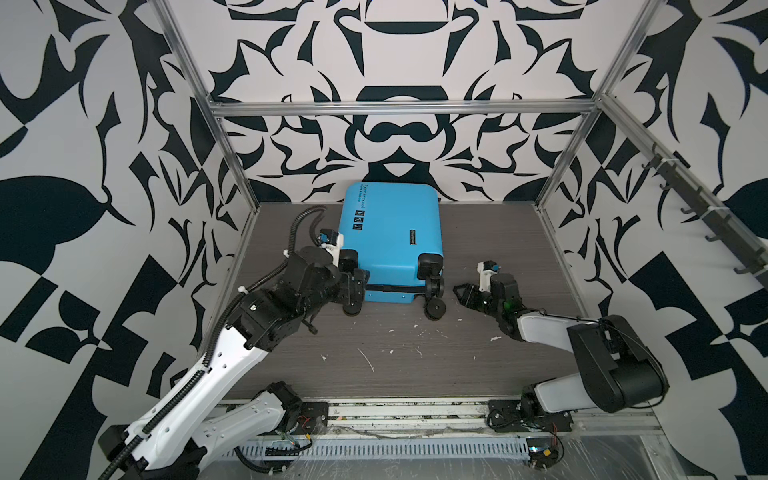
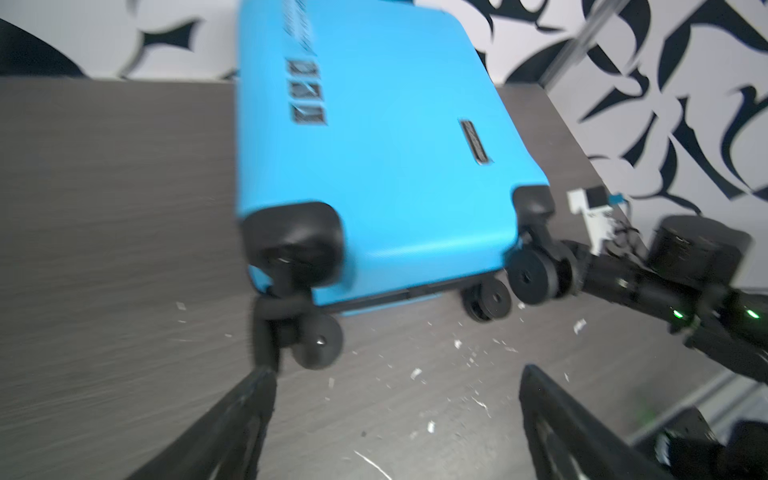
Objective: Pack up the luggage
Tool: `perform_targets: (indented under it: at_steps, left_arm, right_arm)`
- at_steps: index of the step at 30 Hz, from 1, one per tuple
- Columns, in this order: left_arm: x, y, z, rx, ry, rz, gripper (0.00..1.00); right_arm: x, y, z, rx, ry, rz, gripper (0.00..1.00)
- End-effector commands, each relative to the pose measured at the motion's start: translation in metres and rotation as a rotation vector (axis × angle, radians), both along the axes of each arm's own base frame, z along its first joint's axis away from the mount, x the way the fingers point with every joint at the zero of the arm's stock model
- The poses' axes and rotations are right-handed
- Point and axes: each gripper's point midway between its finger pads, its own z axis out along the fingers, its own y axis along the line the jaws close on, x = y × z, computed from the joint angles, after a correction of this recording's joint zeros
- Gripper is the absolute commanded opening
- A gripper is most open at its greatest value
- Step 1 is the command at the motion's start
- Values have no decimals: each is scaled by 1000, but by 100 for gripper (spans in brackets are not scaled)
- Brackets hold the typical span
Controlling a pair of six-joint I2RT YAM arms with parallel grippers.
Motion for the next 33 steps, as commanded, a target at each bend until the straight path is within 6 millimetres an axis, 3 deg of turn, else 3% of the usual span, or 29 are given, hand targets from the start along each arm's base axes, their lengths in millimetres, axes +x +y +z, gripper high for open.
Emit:
perform_targets:
  at_steps: [1, 8, 19, 29, 33]
  left_arm:
    - [-2, -21, -24, -35, 61, 21, 94]
    - [-9, -73, -38, -95, 97, -62, 94]
    - [-13, -117, -55, -87, 141, -146, 95]
    - [-18, -113, -90, 120, 184, -149, 95]
    - [-18, -100, -102, 209, 199, -120, 95]
  right_arm:
    - [4, 14, 6, 38, -40, -1, 44]
    - [-5, 41, -2, 30, -39, 34, 43]
    - [-32, 96, -5, 60, -45, 122, 42]
    - [-57, 166, 0, 132, -48, 223, 42]
    - [-61, 177, -3, 168, -35, 219, 42]
